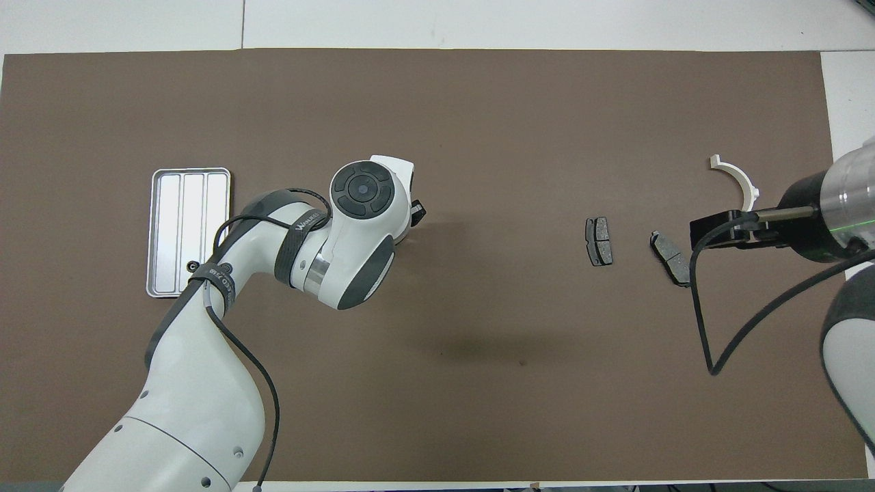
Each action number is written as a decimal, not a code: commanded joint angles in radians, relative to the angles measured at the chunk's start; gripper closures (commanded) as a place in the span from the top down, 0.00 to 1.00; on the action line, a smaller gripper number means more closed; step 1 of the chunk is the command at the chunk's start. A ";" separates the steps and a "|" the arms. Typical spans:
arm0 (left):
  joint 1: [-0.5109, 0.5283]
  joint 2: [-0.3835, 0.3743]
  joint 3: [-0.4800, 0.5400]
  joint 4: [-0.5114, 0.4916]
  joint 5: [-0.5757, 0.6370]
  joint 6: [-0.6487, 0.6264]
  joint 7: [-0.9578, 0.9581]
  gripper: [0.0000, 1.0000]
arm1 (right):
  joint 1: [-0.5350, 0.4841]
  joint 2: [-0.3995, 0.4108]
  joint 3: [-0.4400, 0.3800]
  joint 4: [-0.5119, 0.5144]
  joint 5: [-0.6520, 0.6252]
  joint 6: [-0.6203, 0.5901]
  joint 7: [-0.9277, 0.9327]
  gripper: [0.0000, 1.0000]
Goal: Place bearing gear from tray to pile
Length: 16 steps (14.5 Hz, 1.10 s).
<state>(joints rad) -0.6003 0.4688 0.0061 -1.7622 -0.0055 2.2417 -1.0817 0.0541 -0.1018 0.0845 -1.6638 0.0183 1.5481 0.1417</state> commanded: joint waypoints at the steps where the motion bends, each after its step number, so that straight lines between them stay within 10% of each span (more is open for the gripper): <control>1: -0.024 -0.024 0.020 -0.042 -0.005 0.030 -0.012 0.17 | 0.004 -0.030 0.001 -0.034 0.020 0.012 0.036 1.00; 2: -0.024 -0.025 0.020 -0.048 -0.005 0.033 -0.012 0.20 | 0.004 -0.030 0.001 -0.034 0.020 0.012 0.036 1.00; 5: -0.026 -0.027 0.023 -0.045 -0.002 0.021 -0.012 1.00 | 0.004 -0.029 0.001 -0.040 0.020 0.014 0.064 1.00; 10: 0.023 -0.077 0.047 -0.033 0.004 -0.045 0.037 1.00 | 0.032 -0.027 0.001 -0.063 0.020 0.055 0.113 1.00; 16: 0.232 -0.298 0.048 -0.212 0.004 -0.152 0.527 1.00 | 0.154 -0.006 0.001 -0.138 0.022 0.168 0.396 1.00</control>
<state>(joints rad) -0.4059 0.2551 0.0621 -1.8529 -0.0040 2.0769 -0.6675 0.1776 -0.1029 0.0878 -1.7484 0.0192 1.6527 0.4697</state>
